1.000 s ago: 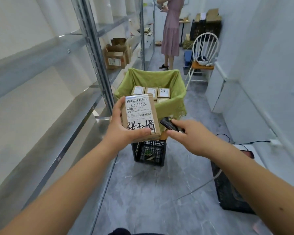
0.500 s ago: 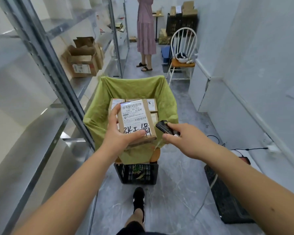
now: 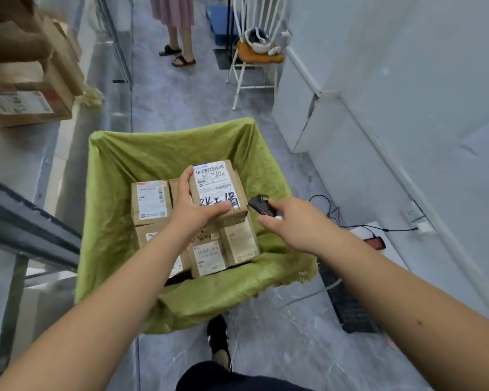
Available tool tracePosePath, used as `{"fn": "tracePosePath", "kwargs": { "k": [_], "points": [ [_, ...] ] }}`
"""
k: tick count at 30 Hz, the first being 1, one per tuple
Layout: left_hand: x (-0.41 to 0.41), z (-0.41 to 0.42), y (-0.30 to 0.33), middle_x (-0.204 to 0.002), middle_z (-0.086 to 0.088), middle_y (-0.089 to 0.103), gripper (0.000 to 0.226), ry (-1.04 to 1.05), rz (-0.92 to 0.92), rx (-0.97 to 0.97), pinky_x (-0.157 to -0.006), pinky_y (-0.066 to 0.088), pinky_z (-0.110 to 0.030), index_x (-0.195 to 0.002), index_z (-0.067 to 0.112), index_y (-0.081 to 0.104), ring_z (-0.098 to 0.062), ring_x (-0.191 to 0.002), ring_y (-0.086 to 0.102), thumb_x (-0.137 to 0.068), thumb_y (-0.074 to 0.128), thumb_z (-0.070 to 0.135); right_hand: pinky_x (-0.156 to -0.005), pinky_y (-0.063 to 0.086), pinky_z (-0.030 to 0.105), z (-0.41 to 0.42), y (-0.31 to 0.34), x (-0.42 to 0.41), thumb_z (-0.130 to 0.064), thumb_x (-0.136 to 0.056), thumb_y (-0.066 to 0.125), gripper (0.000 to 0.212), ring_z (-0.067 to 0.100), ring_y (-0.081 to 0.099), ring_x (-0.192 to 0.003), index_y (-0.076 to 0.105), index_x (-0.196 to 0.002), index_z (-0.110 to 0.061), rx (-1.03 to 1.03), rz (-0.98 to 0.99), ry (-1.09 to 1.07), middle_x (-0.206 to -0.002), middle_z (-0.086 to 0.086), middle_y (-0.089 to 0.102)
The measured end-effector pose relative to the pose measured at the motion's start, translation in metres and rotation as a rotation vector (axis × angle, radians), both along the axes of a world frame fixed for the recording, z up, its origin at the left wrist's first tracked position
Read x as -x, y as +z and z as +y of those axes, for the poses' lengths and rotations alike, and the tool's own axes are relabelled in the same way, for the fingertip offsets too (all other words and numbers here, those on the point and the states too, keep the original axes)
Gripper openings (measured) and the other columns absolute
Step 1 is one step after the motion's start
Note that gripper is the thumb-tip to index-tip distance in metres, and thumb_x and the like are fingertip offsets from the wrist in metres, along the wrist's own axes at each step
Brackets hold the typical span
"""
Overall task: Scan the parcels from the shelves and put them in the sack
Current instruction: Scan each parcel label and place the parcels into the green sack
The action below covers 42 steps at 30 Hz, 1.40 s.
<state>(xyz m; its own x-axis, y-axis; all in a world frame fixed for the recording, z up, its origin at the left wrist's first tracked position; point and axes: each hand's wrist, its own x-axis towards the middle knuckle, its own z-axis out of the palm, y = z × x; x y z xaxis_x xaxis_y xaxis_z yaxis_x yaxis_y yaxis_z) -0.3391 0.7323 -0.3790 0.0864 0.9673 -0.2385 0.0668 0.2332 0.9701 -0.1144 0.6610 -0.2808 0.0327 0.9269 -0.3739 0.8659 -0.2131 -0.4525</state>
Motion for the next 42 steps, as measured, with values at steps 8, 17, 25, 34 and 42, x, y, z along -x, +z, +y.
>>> {"fn": "tracePosePath", "kwargs": {
  "k": [8,17,25,34,42],
  "points": [
    [-0.03,0.096,-0.059,-0.153,0.006,0.042,0.132,-0.063,0.143,0.111,-0.112,0.047,-0.051,-0.156,0.052,0.022,-0.022,-0.138,0.045,-0.049,0.099,0.049,-0.053,0.033,0.031,0.066,-0.025,0.001,-0.051,-0.098,0.058,0.029,0.019,0.058,-0.074,0.065,-0.107,-0.024,0.132,-0.135,-0.039,-0.078,-0.006,0.057],
    [-0.057,0.118,-0.088,-0.158,-0.004,0.036,0.13,-0.093,0.289,0.101,-0.119,0.038,-0.042,-0.159,0.051,0.015,-0.018,-0.136,0.047,-0.059,0.097,0.05,-0.056,0.036,0.03,0.08,-0.061,-0.01,-0.051,-0.099,0.061,0.036,0.021,0.06,-0.077,0.066,-0.115,-0.019,0.247,-0.025,-0.156,-0.08,-0.002,0.059],
    [-0.061,0.119,-0.088,-0.157,-0.005,0.034,0.123,-0.036,0.36,0.073,-0.113,0.037,-0.036,-0.163,0.043,0.015,-0.016,-0.131,0.044,-0.069,0.095,0.044,-0.055,0.034,0.03,0.076,-0.065,-0.018,-0.05,-0.099,0.061,0.032,0.021,0.059,-0.074,0.066,-0.106,-0.019,0.254,0.029,-0.185,-0.079,-0.001,0.06],
    [-0.059,0.086,-0.069,-0.157,-0.004,0.029,0.085,-0.028,0.515,-0.012,-0.108,0.034,-0.031,-0.158,0.033,0.033,-0.017,-0.137,0.043,-0.087,0.076,0.054,-0.069,0.049,0.034,0.058,-0.068,-0.019,-0.048,-0.097,0.062,0.031,0.026,0.065,-0.085,0.068,-0.111,-0.021,0.209,0.051,-0.078,-0.091,0.003,0.068],
    [-0.045,-0.034,-0.032,-0.159,0.004,0.036,0.052,0.031,0.872,-0.063,-0.108,0.045,-0.039,-0.142,0.031,0.057,-0.021,-0.142,0.042,-0.094,0.068,0.048,-0.077,0.054,0.037,0.043,-0.066,-0.032,-0.038,-0.089,0.062,0.027,0.028,0.064,-0.09,0.066,-0.111,-0.023,0.147,0.056,0.129,-0.095,0.002,0.068]
  ]
}}
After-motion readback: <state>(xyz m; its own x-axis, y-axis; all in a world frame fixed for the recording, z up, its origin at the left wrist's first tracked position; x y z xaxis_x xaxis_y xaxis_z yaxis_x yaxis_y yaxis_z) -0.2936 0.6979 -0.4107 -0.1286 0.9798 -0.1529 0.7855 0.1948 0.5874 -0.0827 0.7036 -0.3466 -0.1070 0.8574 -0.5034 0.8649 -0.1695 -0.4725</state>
